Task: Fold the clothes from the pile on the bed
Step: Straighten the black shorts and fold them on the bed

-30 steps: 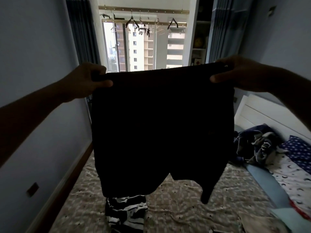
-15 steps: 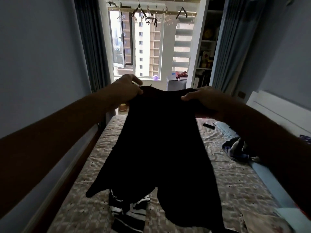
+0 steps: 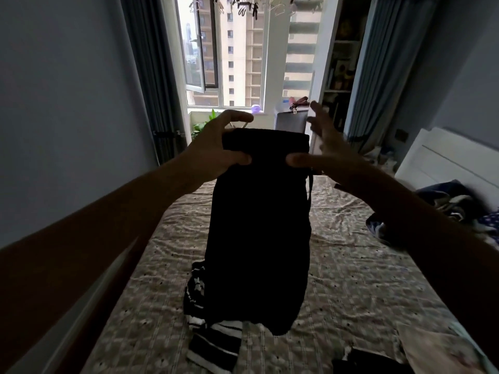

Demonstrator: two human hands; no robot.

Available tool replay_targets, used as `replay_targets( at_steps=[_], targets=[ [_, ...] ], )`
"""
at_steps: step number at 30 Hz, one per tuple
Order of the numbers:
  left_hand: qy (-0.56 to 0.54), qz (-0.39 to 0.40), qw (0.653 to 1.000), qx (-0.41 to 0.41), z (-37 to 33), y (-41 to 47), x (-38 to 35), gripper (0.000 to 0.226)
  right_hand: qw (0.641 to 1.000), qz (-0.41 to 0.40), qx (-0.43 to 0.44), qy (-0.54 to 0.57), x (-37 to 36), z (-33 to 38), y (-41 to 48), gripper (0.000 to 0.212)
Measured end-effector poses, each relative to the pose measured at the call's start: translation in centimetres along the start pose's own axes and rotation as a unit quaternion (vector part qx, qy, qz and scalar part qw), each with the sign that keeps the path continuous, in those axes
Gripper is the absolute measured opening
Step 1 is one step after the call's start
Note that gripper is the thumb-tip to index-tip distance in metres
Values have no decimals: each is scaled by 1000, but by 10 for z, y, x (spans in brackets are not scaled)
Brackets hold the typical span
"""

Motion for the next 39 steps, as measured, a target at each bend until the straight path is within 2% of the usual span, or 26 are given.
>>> replay_targets(
  at_steps=[1,2,4,6,9,10,12,15,22,25,30,32,35,39],
  targets=[
    [-4,3,1000,3,6,2,2,69,995,44,-51,71,-4,-20,-5,135],
    [-5,4,1000,5,11,3,3,69,984,76,-93,130,-8,-38,-11,134],
    [1,-5,1000,13,23,8,7,70,971,99,-125,180,-16,-66,-19,95],
    [-12,-16,999,28,44,15,10,71,970,68,-107,209,-23,-81,-21,61],
    [-99,8,992,84,98,27,9,73,962,15,-89,257,-30,-95,-18,43],
    [-121,35,986,112,121,32,5,70,960,5,-95,265,-33,-102,-17,43],
    [-104,67,979,164,167,41,-8,48,960,-7,-123,251,-38,-124,-19,42],
    [-73,37,975,208,220,54,-26,29,963,-19,-169,207,-42,-163,-27,50],
    [-64,46,973,215,273,71,-77,38,959,-31,-232,161,-39,-224,-70,51],
    [-1,79,975,209,300,56,-98,42,961,-10,-250,114,-48,-250,-108,35],
    [18,182,962,201,368,-21,-154,36,949,60,-298,80,-99,-300,-216,39],
    [21,197,954,227,413,-64,-180,23,941,105,-317,47,-130,-325,-274,34],
    [57,228,932,276,486,-139,-219,6,912,162,-375,53,-182,-355,-366,27],
    [68,283,897,333,555,-214,-259,13,876,190,-433,95,-230,-385,-453,21]
  ],
)
Point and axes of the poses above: each hand's wrist, its own y-axis towards the middle knuckle, its own x-axis out of the back of the hand, z = x × y, the point moved 5 cm from there along y, towards the middle knuckle, and after that the axes turned 11 degrees about x, right-handed, at the moved point
